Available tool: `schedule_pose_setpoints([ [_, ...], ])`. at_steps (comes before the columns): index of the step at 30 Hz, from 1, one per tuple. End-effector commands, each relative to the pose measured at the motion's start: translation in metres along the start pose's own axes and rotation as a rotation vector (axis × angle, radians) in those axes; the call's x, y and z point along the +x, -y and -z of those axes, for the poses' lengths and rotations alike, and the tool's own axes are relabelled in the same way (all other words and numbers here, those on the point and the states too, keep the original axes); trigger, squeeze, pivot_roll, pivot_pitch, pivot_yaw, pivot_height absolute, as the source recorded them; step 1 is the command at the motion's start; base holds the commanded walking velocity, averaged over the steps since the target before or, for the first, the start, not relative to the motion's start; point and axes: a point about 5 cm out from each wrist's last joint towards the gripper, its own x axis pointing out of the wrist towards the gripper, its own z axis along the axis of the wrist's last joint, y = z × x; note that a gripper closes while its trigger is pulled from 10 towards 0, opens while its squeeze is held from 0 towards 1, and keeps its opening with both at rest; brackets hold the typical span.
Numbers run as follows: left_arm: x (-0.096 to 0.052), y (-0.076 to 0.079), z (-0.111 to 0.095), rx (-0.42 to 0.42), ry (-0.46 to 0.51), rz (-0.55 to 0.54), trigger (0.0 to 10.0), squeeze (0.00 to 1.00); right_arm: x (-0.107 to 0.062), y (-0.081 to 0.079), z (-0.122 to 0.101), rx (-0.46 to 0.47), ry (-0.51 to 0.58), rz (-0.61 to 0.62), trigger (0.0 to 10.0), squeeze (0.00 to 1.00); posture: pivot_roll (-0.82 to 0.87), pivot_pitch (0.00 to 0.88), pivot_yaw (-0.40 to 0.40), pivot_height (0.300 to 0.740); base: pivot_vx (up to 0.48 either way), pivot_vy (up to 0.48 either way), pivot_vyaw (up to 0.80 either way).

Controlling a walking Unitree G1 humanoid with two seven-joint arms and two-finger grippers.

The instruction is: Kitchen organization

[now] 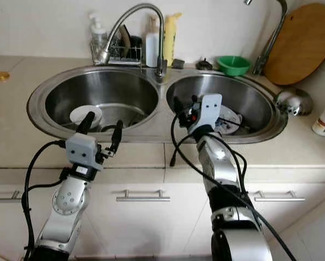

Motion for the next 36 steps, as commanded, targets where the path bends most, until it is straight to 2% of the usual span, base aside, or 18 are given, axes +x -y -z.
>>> schedule_pose_setpoints([
  [1, 0.002, 0.004, -0.006, -0.002, 0.031, 0.021, 10.0, 0.00, -0.001, -0.002, -0.007, -0.034, 0.036, -0.013, 10.0, 0.00, 0.04, 0.000, -0.061, 0.740, 0.000, 0.480, 0.00],
  [14, 0.002, 0.007, -0.008, 0.006, 0.054, 0.043, 10.0, 0.00, -0.006, -0.014, -0.021, -0.073, 0.139, -0.025, 10.0, 0.00, 0.05, 0.000, -0.064, 0.740, 0.000, 0.480, 0.00],
  [24, 0.001, 0.008, -0.008, 0.005, 0.053, 0.048, 10.0, 0.00, -0.011, -0.013, -0.033, -0.135, 0.206, 0.008, 10.0, 0.00, 0.05, 0.000, -0.062, 0.740, 0.000, 0.480, 0.00],
  [36, 0.002, 0.007, -0.007, 0.019, 0.050, 0.040, 10.0, 0.00, -0.024, -0.014, -0.027, -0.184, 0.183, 0.000, 10.0, 0.00, 0.04, 0.000, -0.060, 0.740, 0.000, 0.432, 0.00],
])
